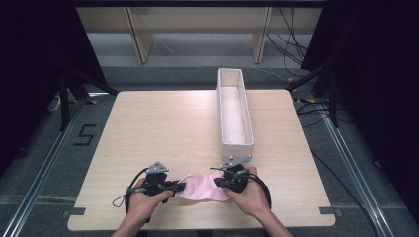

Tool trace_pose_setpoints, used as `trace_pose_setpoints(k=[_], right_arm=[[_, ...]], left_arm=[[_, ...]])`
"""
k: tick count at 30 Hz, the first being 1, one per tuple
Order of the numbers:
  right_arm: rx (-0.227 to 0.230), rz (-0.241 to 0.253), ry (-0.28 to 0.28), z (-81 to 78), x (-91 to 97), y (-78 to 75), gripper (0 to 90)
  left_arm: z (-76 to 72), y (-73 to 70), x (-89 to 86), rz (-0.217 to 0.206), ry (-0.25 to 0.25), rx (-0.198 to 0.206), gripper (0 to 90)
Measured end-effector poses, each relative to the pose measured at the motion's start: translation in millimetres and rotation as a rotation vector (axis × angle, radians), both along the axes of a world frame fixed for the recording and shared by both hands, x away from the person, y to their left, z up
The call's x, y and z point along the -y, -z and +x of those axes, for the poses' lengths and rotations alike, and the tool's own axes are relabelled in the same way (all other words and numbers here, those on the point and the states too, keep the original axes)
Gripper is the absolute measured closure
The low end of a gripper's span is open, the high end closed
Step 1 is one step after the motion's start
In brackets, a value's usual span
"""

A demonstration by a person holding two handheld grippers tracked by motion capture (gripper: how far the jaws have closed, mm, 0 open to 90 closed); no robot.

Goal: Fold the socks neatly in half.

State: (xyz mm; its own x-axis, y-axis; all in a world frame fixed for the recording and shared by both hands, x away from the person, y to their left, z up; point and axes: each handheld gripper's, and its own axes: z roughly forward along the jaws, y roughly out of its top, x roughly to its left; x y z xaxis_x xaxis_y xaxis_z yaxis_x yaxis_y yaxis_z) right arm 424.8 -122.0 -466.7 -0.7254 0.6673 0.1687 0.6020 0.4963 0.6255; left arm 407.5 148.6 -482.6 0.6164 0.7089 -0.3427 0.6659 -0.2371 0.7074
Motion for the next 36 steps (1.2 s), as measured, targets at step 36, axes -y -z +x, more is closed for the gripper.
trace_pose_setpoints(k=[36], right_arm=[[0.012, -0.011, 0.014, 3.5, -0.3, 15.7, 84.9]], left_arm=[[1.6, -13.9, -36.0, 0.004, -0.071, -0.01, 77.8]])
